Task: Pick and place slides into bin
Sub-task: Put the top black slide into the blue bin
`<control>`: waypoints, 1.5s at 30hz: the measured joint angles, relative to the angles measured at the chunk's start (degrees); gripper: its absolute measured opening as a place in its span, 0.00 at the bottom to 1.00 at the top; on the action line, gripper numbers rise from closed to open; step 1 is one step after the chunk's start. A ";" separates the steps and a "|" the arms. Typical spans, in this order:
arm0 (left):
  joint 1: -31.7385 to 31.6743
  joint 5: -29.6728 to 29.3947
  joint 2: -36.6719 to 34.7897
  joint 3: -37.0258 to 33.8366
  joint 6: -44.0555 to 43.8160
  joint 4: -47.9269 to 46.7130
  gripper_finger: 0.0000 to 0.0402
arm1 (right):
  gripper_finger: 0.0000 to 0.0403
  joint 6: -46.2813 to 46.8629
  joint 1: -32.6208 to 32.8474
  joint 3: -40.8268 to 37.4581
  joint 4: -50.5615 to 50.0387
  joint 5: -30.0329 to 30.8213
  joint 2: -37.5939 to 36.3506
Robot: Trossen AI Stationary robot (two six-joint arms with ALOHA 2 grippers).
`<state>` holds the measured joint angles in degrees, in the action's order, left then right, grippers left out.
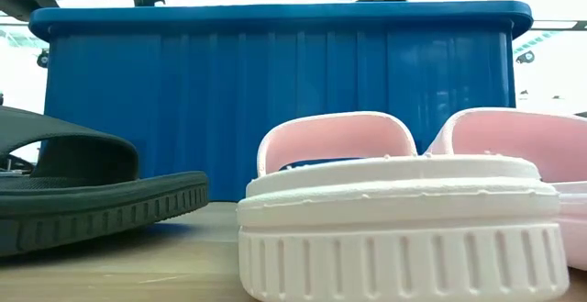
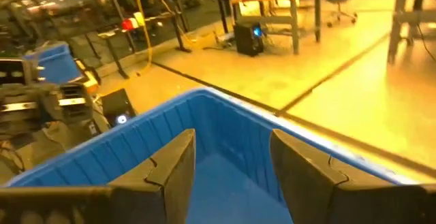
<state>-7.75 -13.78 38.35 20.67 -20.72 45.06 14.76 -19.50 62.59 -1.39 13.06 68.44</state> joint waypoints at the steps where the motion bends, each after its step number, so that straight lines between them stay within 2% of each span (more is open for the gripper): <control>1: 0.00 0.00 -0.07 -0.02 0.00 -0.01 0.31 | 0.45 -0.64 0.36 0.00 0.03 0.00 -0.28; 8: 0.02 0.00 0.15 -0.09 -1.52 0.13 0.31 | 0.43 -1.63 1.13 -0.02 -4.20 0.40 -1.82; 13: 0.01 0.00 0.42 -0.09 -1.51 0.31 0.31 | 0.40 1.49 1.12 -0.02 -8.08 5.19 -3.41; 19: 0.02 0.00 0.70 -0.24 -1.45 0.87 0.31 | 0.36 1.38 1.13 -0.02 -8.64 5.73 -5.64; 22: 0.02 0.00 0.85 -0.24 -1.45 0.90 0.31 | 0.34 1.47 1.13 -0.02 -11.81 8.89 -6.80; 29: 0.02 0.00 1.16 -0.34 -1.43 0.79 0.31 | 0.30 9.60 1.13 -0.80 -22.82 22.76 -9.41; 33: 0.02 0.00 1.24 -0.35 -1.42 0.79 0.31 | 0.29 7.55 1.11 -1.76 -23.05 23.15 -11.83; 39: 0.02 0.00 1.03 -0.35 -1.41 0.65 0.31 | 0.31 1.16 1.11 -1.72 -31.92 23.75 -16.75; 45: 0.02 0.00 1.13 -0.35 -1.40 0.68 0.31 | 0.40 2.64 1.11 -0.69 -46.38 24.84 -21.29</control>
<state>-7.73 -13.78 39.47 20.32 -22.12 45.73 17.40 -18.39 61.90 -47.77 37.90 47.15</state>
